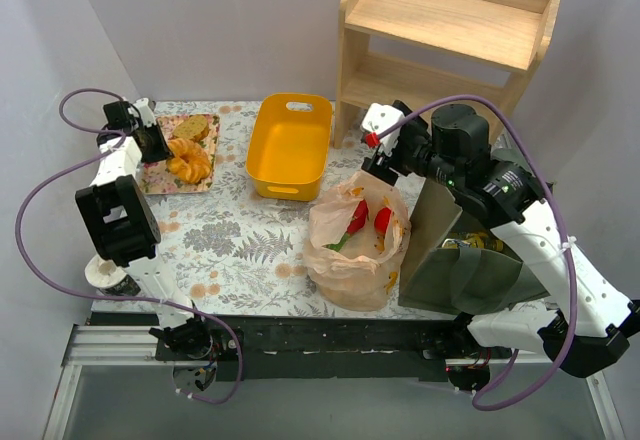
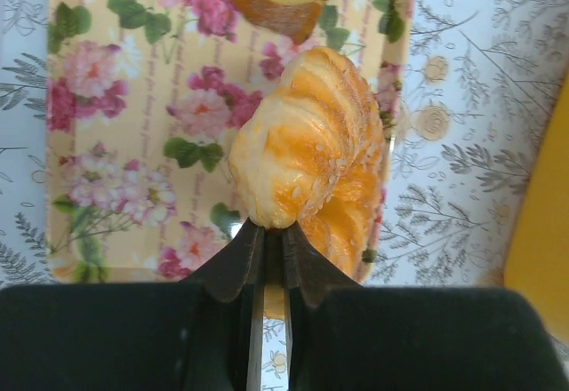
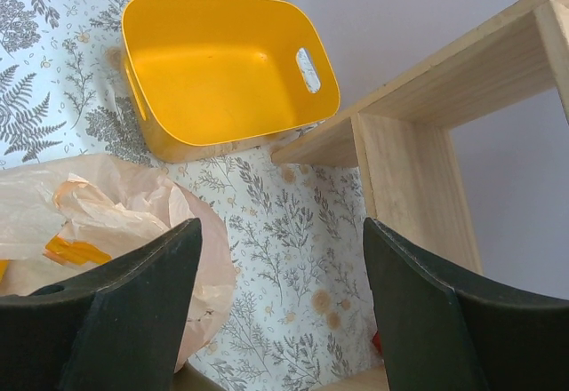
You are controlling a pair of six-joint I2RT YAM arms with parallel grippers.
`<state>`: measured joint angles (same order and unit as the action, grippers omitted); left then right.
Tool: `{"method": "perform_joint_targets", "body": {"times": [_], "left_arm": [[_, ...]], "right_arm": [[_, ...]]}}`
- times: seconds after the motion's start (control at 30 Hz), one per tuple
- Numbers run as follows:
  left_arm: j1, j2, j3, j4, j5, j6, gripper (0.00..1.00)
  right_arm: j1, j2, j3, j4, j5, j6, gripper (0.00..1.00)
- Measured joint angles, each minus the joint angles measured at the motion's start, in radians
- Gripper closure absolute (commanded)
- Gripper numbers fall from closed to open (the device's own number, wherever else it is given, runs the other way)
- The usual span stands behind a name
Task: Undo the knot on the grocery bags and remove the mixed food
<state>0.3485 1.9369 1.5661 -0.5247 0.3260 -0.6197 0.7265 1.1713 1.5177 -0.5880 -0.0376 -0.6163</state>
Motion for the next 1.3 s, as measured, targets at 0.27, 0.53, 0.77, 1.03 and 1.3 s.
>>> {"method": "perform_joint_targets", "body": {"times": [0.27,0.53,0.77,1.03,1.3], "left_arm": [[-0.004,0.024,-0.003,0.019,-0.128,0.019,0.54],[-0.004,0.031,-0.040,0.033,-0.220,0.056,0.37],[-0.007,-0.094,-0.051,0.038,-0.182,0.061,0.23],[-0.090,-0.393,-0.072,0.084,0.080,0.048,0.12],[-0.290,-0.469,-0.138,0.068,0.307,-0.024,0.02]], "right_arm": [[0.000,0.006,0.011,-0.002,-0.004,0.000,0.20],[0.000,0.017,0.037,-0.018,-0.011,0.000,0.21],[0.000,-0.031,0.037,-0.100,-0.059,-0.029,0.26],[0.000,-0.153,0.000,-0.248,-0.227,-0.068,0.53],[0.035,-0.102,-0.151,-0.296,-0.345,-0.173,0.66]]}}
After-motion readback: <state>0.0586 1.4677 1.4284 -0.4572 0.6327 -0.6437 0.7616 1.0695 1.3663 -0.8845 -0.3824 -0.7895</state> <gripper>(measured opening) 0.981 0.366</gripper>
